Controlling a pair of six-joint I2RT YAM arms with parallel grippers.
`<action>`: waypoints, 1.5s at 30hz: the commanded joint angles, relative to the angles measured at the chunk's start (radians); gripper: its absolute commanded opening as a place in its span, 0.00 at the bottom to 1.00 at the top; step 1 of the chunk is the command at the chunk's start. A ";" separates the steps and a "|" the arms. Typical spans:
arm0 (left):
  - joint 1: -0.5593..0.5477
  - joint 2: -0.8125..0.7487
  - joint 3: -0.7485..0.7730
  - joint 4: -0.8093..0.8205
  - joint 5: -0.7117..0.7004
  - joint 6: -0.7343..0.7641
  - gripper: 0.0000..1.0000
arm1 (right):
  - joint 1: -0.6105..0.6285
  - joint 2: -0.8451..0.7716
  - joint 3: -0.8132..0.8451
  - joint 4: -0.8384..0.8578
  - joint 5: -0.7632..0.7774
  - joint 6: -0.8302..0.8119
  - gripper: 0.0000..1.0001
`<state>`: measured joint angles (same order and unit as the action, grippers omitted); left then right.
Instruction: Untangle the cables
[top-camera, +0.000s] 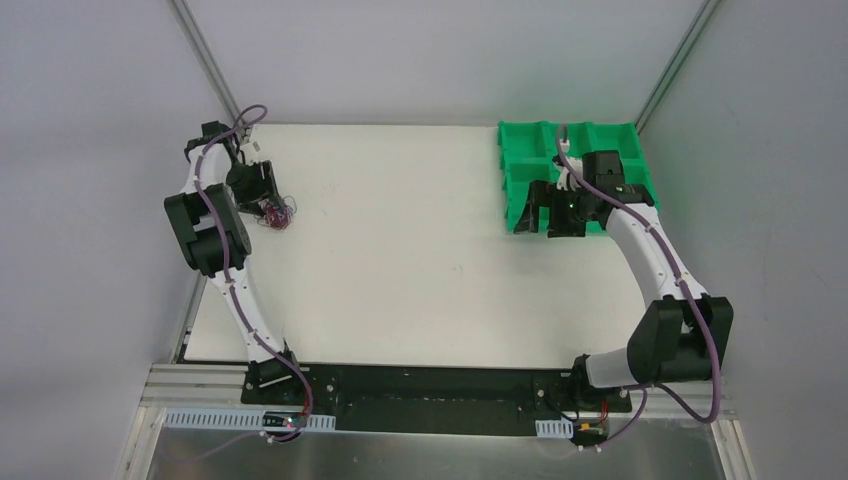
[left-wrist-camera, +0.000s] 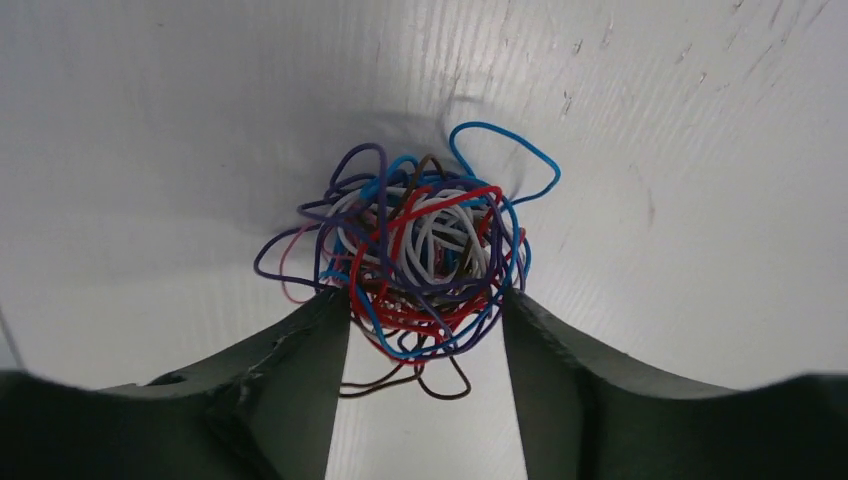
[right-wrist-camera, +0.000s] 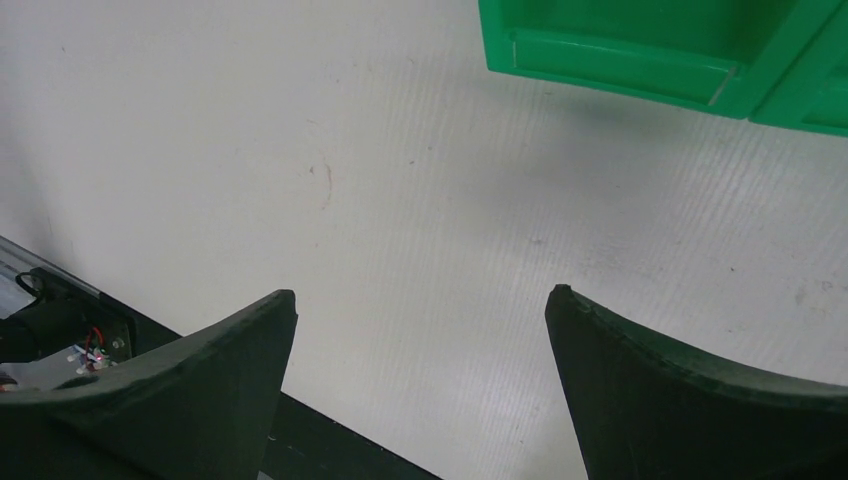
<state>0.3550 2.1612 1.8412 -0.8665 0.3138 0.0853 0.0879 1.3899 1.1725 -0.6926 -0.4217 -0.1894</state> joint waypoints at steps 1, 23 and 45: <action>-0.002 0.025 -0.005 0.022 0.137 -0.034 0.50 | 0.026 0.031 0.079 0.025 -0.057 0.062 0.99; -0.697 -0.511 -0.519 0.671 0.681 -0.545 0.00 | 0.310 0.158 0.057 0.464 -0.341 0.482 0.98; -0.435 -0.747 -0.701 0.314 0.465 -0.274 0.00 | 0.251 0.058 -0.058 0.258 -0.065 0.273 0.00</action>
<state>-0.2615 1.5280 1.1820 -0.3481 0.9314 -0.3397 0.4618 1.5208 1.1633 -0.2520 -0.6415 0.2043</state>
